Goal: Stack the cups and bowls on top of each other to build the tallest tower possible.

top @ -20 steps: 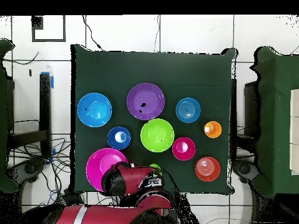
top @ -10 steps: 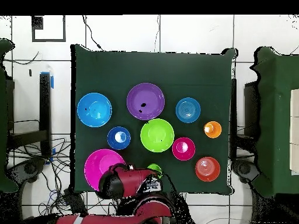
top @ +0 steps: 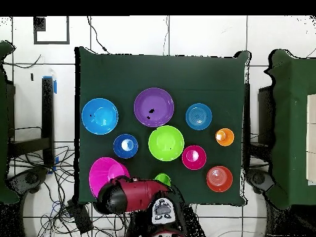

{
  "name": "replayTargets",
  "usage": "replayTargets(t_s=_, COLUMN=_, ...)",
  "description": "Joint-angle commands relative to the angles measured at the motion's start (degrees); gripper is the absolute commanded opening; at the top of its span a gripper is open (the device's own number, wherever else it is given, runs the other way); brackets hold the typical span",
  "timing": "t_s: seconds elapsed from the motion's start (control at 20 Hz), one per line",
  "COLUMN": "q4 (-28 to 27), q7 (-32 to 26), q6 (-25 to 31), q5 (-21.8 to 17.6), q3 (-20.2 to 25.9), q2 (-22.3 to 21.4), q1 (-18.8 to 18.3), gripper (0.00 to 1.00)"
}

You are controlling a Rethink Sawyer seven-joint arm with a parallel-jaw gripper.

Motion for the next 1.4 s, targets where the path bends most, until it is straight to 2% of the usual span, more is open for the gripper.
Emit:
replayTargets(t_s=0.05, q4=3.68, q7=7.34, q6=11.12, q5=5.21, q3=7.73, q2=-7.38, q1=-2.62, gripper=0.0)
replayTargets(t_s=0.45, q4=7.29, q7=6.34, q6=17.33, q5=9.61, q3=11.41, q2=-13.61, q1=-4.05, gripper=0.0)
replayTargets(t_s=0.6, q4=6.95, q7=4.7, q6=19.81, q5=10.51, q3=11.89, q2=-15.47, q1=-4.69, gripper=0.0)
replayTargets(t_s=0.9, q4=5.22, q7=2.39, q6=20.54, q5=9.17, q3=11.63, q2=-15.35, q1=-6.17, gripper=0.0)
replayTargets(t_s=1.1, q4=1.42, q7=-0.07, q6=23.62, q5=8.54, q3=12.64, q2=-15.28, q1=-8.59, gripper=0.0)
replayTargets(t_s=1.4, q4=-0.93, q7=-2.8, q6=21.58, q5=5.5, q3=14.48, q2=-14.1, q1=-12.48, gripper=0.0)
